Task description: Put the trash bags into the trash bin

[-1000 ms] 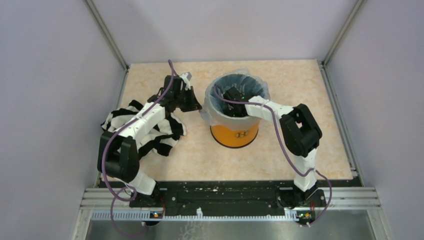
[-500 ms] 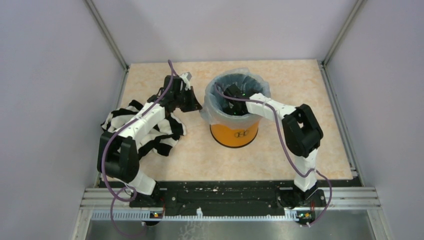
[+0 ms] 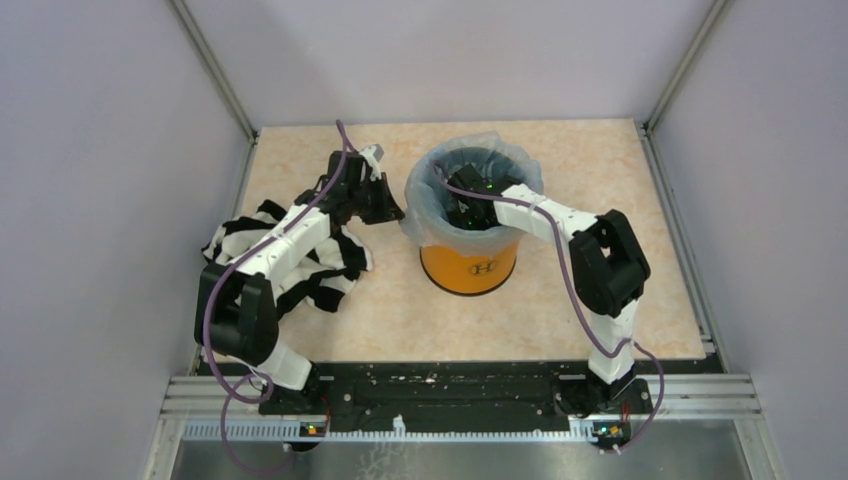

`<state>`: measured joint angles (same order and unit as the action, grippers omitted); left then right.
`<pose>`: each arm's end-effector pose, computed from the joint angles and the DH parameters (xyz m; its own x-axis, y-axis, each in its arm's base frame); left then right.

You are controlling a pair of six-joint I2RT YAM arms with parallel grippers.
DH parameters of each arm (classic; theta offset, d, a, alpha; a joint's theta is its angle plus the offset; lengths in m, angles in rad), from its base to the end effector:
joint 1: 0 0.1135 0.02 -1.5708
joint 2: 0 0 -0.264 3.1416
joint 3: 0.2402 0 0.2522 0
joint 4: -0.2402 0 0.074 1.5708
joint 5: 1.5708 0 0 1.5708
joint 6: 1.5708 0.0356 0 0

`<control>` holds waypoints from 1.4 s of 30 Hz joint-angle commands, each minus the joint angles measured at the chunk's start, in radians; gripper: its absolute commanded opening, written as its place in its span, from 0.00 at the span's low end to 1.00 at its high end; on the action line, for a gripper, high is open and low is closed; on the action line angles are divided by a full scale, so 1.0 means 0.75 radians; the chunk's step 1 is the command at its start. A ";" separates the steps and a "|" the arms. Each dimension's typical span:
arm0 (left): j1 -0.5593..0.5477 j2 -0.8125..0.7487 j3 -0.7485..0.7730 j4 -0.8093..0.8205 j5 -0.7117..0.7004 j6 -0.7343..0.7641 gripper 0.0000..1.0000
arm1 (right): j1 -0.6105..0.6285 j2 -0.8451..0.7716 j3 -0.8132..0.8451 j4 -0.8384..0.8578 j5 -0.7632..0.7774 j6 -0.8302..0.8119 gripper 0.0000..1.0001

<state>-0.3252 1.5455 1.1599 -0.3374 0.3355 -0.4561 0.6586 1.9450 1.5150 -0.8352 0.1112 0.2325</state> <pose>0.3218 -0.1209 0.2697 -0.7988 -0.1696 -0.5772 0.2047 0.8256 -0.5258 0.3164 0.2399 0.2073 -0.8680 -0.3821 -0.3172 -0.3924 0.9192 -0.0337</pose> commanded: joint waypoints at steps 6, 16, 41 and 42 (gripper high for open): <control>-0.007 -0.006 -0.008 0.041 -0.035 0.001 0.00 | 0.004 -0.105 0.046 0.010 0.042 0.029 0.79; -0.008 0.021 -0.037 0.053 -0.042 -0.004 0.00 | -0.001 -0.139 0.017 0.046 -0.002 0.040 0.71; -0.016 0.022 -0.028 0.073 -0.046 -0.016 0.00 | 0.000 -0.246 0.120 -0.052 -0.005 0.043 0.71; -0.018 0.021 -0.027 0.072 -0.045 -0.016 0.00 | 0.000 -0.251 0.121 -0.051 -0.017 0.042 0.71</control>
<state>-0.3321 1.5543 1.1423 -0.3298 0.3107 -0.4637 0.6586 1.8198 1.5547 -0.8650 0.1101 0.2550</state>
